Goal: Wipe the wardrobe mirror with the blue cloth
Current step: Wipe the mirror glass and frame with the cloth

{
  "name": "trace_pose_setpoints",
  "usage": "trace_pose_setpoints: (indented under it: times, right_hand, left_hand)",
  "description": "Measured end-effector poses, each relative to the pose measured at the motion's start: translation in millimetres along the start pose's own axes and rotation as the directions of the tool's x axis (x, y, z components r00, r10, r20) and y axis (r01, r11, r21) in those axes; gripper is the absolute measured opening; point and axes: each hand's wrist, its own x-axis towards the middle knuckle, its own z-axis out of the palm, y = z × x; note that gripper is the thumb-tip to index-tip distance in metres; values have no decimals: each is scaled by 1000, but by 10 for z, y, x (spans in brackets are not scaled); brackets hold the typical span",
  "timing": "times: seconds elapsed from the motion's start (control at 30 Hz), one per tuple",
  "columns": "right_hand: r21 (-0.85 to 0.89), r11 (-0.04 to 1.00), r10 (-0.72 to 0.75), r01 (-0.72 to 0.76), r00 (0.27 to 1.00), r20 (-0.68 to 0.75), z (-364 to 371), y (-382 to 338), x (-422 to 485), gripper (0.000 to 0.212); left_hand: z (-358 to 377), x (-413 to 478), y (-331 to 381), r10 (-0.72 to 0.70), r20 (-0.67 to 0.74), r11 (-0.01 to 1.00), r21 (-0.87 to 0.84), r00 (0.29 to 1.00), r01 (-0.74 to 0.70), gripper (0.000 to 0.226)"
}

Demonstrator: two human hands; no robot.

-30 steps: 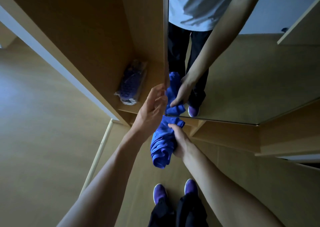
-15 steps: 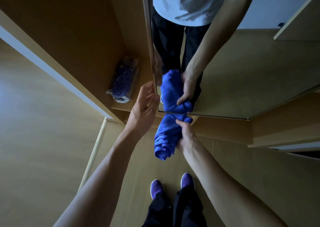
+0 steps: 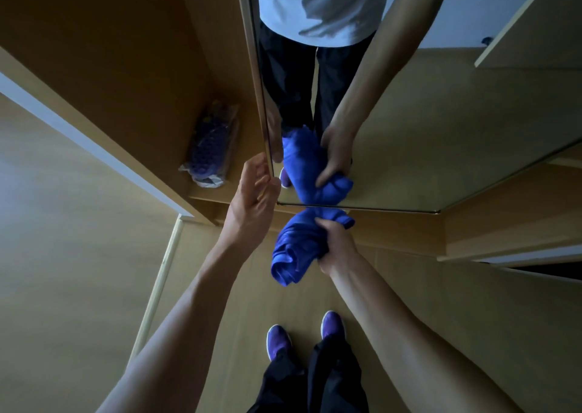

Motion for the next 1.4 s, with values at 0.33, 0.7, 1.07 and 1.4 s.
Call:
trace_pose_setpoints:
  times: [0.33,0.7,1.07,1.4]
  right_hand:
    - [31,999,28,-25,997,-73,80,3,15,52]
    - [203,959,-133,197,948,-287,-783,-601,-147,23]
    - [96,994,-38,47,995,-92,-298,-291,-136,22]
    - [182,976,-64,115,961,-268,-1080,-853,-141,31]
  left_hand:
    - [-38,-34,-86,28,32,998,46,999,-29,39]
    - [30,-115,-92,-3,-5,999,45,1000,3,37]
    - [41,-172,-13,-175,25,984,21,984,175,51]
    - [109,-219,-168,-258,37,965,-24,965,259,60]
